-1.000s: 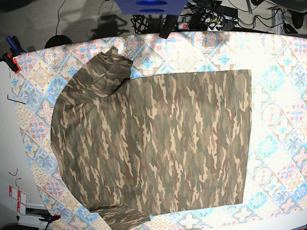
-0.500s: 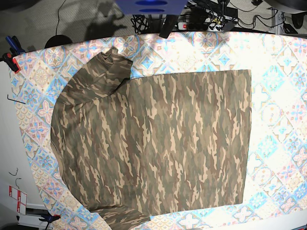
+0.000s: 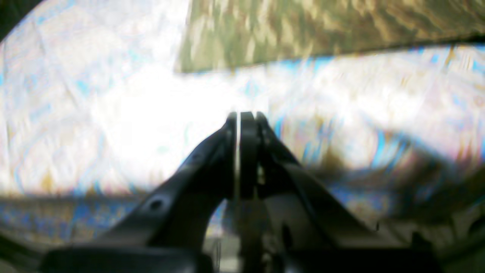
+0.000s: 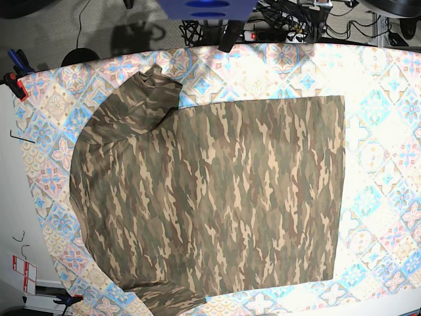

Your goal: Fold the T-shirt properly

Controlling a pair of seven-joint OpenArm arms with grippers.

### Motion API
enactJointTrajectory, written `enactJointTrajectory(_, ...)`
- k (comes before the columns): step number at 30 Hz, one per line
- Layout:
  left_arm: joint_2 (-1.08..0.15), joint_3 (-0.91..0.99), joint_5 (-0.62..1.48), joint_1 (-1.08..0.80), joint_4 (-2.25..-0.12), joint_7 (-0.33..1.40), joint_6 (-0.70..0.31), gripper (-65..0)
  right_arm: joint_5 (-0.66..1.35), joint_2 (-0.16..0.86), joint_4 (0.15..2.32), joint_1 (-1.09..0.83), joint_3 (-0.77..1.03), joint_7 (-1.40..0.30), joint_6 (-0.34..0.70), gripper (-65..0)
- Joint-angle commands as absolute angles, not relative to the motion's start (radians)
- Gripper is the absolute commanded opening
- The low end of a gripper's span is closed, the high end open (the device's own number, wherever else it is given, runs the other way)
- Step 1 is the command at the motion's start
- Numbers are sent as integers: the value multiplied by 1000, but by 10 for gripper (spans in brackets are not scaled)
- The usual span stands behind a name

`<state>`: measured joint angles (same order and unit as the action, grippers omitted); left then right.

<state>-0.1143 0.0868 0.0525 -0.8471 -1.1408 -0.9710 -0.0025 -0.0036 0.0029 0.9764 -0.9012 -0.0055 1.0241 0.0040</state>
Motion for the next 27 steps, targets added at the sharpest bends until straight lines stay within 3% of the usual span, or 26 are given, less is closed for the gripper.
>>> enactJointTrajectory(1, -120, 88, 56, -888, -1201, -977, -2, -650, -4, 7, 1038, -946, -5, 1020, 5, -650)
enactJointTrajectory(10, -120, 88, 56, -932, -1558, -650, -2, -622, -4, 58, 1495, -1004, -5, 630, 5, -650)
enactJointTrajectory(18, -153, 91, 102, -926, -1876, -239, -5, -617, -4, 74, 1739, -955, -2, 294, 7, -647)
enactJointTrajectory(21, -202, 116, 153, -920, -1974, -77, -19, -600, -2, 84, 1799, -912, -5, 156, 7, -598)
enactJointTrajectory(27, -263, 186, 292, -800, -2015, 265, -58, -474, 1, 84, 1840, -834, -7, -12, 8, -440)
